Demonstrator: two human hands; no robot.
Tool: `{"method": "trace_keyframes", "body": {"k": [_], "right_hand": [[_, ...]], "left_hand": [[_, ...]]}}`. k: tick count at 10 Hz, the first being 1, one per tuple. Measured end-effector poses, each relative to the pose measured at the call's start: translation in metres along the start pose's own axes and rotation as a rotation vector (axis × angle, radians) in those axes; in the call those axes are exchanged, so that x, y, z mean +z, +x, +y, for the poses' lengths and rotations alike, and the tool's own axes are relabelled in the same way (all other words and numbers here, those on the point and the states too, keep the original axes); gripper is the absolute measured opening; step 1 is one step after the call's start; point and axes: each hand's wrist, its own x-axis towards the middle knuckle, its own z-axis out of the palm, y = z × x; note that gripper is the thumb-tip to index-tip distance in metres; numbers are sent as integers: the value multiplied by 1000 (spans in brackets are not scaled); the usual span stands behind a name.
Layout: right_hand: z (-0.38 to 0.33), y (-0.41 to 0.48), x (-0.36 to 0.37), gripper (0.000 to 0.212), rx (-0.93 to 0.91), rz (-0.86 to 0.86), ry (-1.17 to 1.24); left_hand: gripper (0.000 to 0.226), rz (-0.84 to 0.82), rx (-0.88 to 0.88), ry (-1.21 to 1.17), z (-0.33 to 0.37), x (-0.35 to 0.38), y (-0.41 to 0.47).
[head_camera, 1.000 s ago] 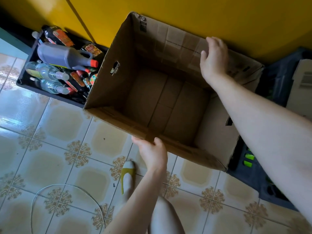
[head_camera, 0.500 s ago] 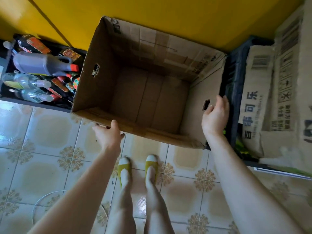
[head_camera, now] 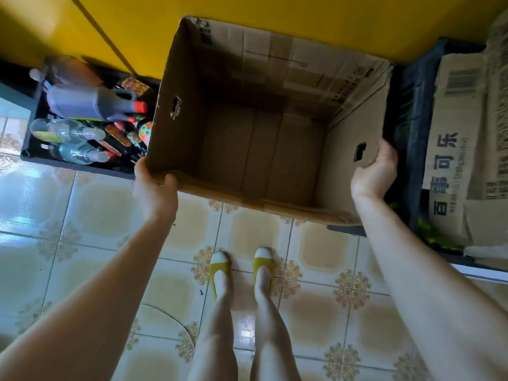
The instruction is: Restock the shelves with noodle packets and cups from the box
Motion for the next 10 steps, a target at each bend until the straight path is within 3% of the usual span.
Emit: {"method": "trace_keyframes", "body": {"k": [4,8,10], "right_hand": [[4,9,3,53,-52,42,10],[5,10,-1,60,-15,-71,-80],[-6,8,-16,59,-10,-146,-187]], "left_hand": [[54,51,-29,-39,-1,10,-16],[53,-52,-18,109,8,6,-20],[63,-71,64,337,10,-7,-25]]}}
